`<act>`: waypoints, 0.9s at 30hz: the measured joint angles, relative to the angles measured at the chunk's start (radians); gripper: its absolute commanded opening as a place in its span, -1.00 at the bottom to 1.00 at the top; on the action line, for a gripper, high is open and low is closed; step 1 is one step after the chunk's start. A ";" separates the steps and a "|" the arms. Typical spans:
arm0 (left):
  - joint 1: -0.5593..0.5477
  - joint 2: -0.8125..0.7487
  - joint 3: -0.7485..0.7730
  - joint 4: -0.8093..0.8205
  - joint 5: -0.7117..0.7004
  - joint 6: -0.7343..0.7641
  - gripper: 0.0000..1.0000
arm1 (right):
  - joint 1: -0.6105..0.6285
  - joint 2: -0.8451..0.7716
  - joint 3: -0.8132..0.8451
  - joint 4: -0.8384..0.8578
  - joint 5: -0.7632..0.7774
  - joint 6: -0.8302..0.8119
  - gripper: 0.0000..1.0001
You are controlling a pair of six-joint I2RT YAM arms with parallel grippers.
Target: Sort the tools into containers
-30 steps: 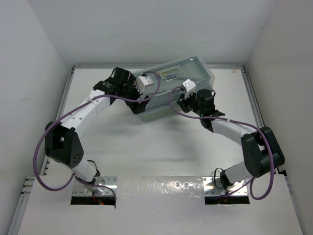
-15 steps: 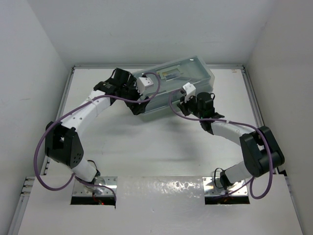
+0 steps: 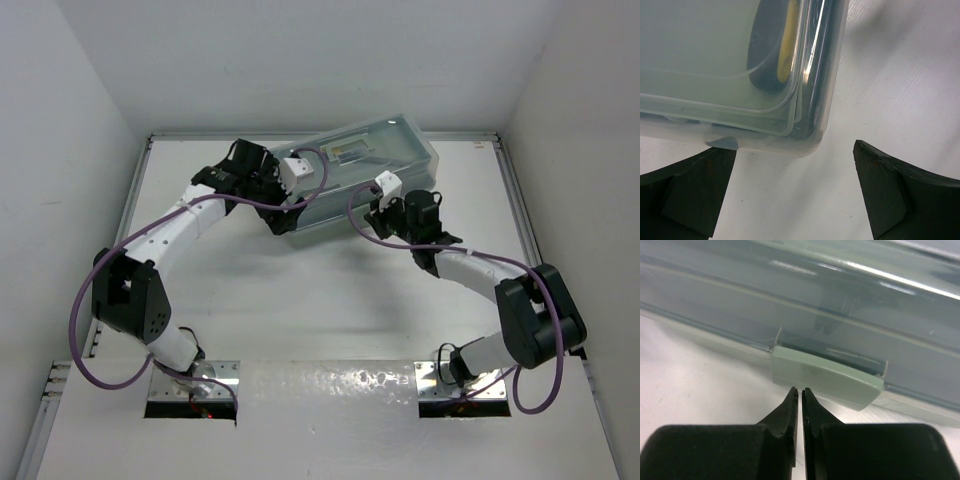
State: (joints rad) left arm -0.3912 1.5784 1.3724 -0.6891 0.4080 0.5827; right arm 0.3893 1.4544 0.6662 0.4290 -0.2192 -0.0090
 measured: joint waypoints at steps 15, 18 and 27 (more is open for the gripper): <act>0.000 0.000 0.000 0.000 0.000 0.000 0.99 | 0.000 -0.002 -0.091 0.005 -0.021 0.032 -1.00; 0.000 0.000 0.000 0.000 0.000 0.000 0.99 | 0.000 0.011 -0.094 0.013 -0.021 0.040 -1.00; 0.000 0.000 0.000 0.000 0.000 0.000 0.99 | 0.000 0.141 -0.005 0.035 -0.019 0.045 -1.00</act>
State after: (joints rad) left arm -0.3912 1.5784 1.3724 -0.6895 0.4084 0.5831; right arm 0.3893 1.5955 0.6609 0.4641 -0.2379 0.0364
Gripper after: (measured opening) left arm 0.997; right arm 0.001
